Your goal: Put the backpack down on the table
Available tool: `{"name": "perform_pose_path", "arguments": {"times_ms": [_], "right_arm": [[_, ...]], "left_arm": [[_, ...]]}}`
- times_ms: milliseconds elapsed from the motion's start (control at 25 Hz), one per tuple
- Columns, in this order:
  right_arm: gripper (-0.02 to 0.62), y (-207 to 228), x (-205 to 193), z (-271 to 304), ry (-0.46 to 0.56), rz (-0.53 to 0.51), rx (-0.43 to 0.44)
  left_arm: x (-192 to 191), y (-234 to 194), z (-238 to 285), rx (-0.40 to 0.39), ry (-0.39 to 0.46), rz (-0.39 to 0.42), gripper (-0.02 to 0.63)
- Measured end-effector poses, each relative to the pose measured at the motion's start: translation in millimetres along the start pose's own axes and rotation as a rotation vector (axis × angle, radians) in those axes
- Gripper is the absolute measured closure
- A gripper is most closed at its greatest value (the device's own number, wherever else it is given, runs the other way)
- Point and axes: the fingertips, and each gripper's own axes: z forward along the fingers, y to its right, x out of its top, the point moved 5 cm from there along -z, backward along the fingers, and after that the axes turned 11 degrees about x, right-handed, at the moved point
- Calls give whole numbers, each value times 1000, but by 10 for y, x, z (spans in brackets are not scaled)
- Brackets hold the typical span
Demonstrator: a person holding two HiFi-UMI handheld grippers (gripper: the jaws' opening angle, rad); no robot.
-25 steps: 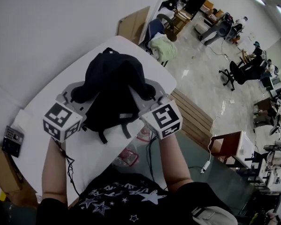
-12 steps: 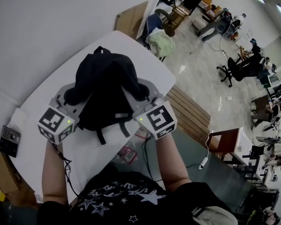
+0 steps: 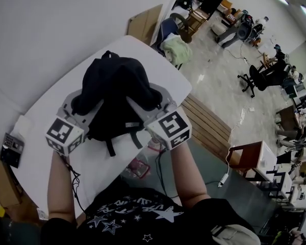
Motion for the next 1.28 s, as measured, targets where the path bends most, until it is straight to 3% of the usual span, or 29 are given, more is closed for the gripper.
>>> {"name": "perform_pose_path", "arguments": {"times_ms": [120,280,800,1280], "right_arm": [[307,-41,-20,-10,-1,18,13],[278,-77,-17,-59,30,20,-11],[275,-89,-52,-291,61,81,-71],[277,-242,-87,-800,80,64,-94]], "left_arm": [[-24,42,-27,9,-4,-9,377],[-55,0,-137,61,18,-69,285],[-210,6,-513,179,-32,-133,279],[-36,547,-800,235,-23,-112,281]]}}
